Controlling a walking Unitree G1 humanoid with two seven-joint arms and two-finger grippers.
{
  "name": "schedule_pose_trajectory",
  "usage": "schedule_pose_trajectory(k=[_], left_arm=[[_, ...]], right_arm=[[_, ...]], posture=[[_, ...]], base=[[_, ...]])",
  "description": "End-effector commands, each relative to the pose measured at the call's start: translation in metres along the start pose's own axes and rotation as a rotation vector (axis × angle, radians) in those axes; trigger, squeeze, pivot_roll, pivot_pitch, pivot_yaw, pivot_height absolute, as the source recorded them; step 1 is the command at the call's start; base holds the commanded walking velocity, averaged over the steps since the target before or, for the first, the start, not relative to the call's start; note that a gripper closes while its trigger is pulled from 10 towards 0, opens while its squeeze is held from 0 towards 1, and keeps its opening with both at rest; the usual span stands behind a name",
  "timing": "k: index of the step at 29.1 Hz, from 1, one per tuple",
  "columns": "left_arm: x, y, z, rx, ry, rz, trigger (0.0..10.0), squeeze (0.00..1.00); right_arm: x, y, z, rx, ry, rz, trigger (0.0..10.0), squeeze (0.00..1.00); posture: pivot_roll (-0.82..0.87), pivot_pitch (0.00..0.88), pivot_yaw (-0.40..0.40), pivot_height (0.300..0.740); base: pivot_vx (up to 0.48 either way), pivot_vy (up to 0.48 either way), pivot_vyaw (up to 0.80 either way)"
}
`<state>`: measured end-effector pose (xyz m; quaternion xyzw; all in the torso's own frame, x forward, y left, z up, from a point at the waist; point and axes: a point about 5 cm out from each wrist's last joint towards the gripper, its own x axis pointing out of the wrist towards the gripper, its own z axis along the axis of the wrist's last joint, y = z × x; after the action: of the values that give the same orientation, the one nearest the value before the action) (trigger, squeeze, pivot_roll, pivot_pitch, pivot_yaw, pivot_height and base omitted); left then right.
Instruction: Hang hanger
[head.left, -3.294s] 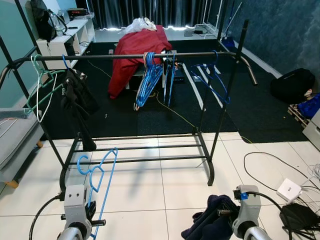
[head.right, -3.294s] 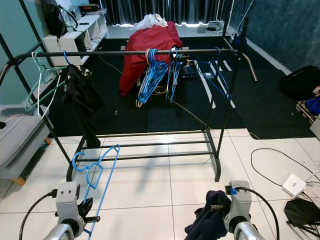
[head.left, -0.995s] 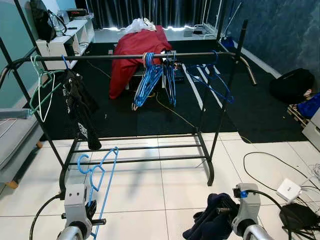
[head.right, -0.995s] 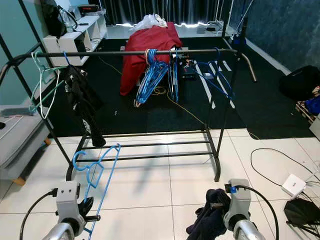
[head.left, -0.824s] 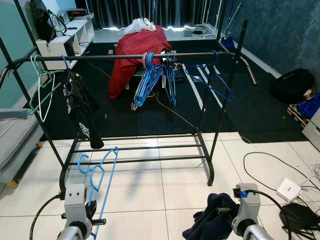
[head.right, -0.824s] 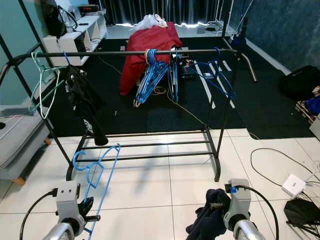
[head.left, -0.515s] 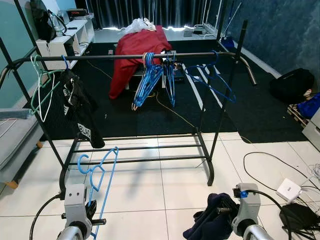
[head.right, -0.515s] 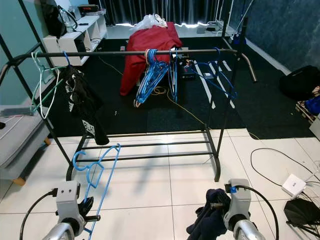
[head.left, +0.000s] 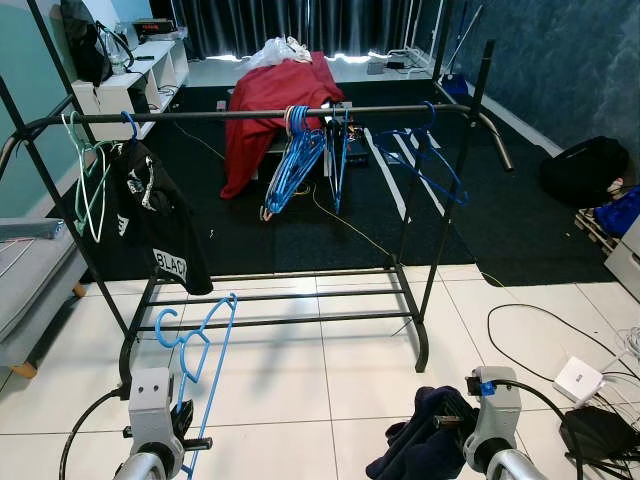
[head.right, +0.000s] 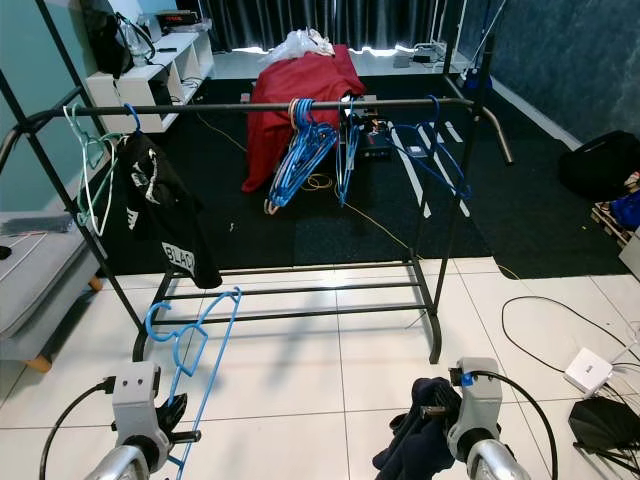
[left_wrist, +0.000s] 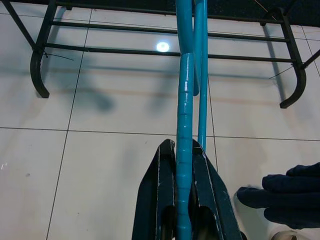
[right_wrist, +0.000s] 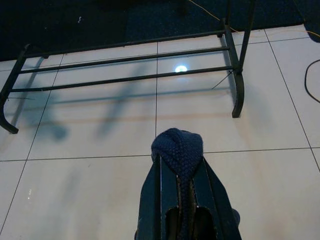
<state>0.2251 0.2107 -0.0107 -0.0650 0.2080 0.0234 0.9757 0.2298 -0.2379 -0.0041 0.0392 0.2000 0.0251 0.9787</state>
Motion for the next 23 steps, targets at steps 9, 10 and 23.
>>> schedule_pose_trajectory(k=[9, 10, 23], left_arm=[[-0.0015, 0.0076, -0.0013, 0.016, 0.007, 0.009, 10.0, 0.00], [-0.0014, 0.0076, -0.0012, 0.016, 0.007, 0.009, 10.0, 0.00], [-0.0006, 0.0078, -0.0005, 0.016, 0.007, 0.010, 10.0, 0.00]], right_arm=[[-0.0004, -0.0003, 0.0004, 0.006, -0.008, -0.003, 10.0, 0.00], [-0.0003, -0.0002, 0.0006, 0.006, -0.008, -0.003, 10.0, 0.00], [0.0003, 0.0007, 0.0015, 0.005, -0.011, -0.002, 10.0, 0.00]], posture=[[0.02, 0.017, 0.011, 0.735], [0.02, 0.019, 0.010, 0.735], [0.02, 0.022, 0.012, 0.735]], base=[[0.000, 0.000, 0.00], [0.000, 0.000, 0.00], [0.000, 0.000, 0.00]])
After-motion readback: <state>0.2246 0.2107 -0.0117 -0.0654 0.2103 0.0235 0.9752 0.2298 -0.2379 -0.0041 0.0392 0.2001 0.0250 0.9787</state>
